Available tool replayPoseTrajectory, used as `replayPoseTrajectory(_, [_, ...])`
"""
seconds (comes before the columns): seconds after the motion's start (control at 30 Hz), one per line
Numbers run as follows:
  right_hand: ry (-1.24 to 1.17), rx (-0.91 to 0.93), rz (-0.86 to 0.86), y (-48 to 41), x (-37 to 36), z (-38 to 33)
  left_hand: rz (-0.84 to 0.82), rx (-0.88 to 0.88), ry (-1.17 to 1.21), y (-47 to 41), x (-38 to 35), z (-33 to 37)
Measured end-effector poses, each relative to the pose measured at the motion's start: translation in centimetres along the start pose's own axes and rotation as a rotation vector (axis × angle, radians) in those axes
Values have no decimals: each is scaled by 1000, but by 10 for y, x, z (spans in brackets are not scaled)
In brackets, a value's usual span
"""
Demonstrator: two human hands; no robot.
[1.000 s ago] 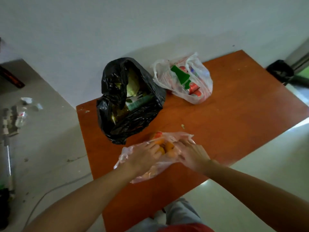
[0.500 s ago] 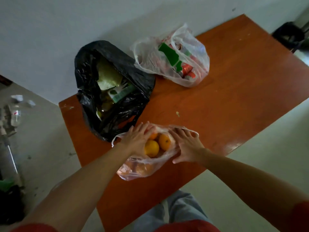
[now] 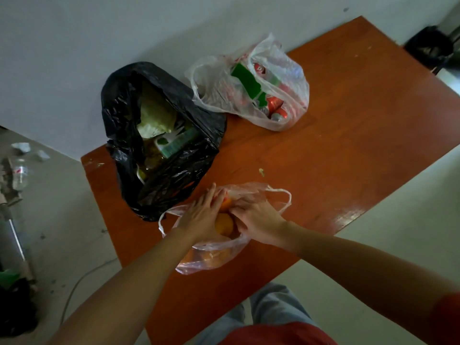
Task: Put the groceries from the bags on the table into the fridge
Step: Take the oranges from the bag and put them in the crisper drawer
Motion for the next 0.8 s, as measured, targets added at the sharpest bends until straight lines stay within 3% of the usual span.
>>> replayPoseTrajectory(0.07, [12,-90,-198,5,-9,9,6,-3,-15,1,1,-1])
replayPoseTrajectory(0.13, [39,-109,-236,11,-15,15,13,-13,-37,2,3,0])
replayPoseTrajectory(0.27, [-14,-158,-175,13,-26,23,66,-66,-94,6,10,6])
replayPoseTrajectory(0.43, [-316,-294,71,31,-14,39,274,-277,-299,18,13,13])
replayPoseTrajectory(0.53, [-429,-393,179,46,-10,41,297,-339,-347,21,13,17])
replayPoseTrajectory(0.8, [-327,-441,75,70,-23,47,285,-279,-546,19,24,39])
Point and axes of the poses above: each hand's wrist, its own y-axis away from the middle knuckle, its own x-axis out of the back of the hand, z = x × y, the point moved 2 cm from there along -y, towards the middle knuckle, and after that the axes turned 15 degrees about x, right-handed, at the moved point
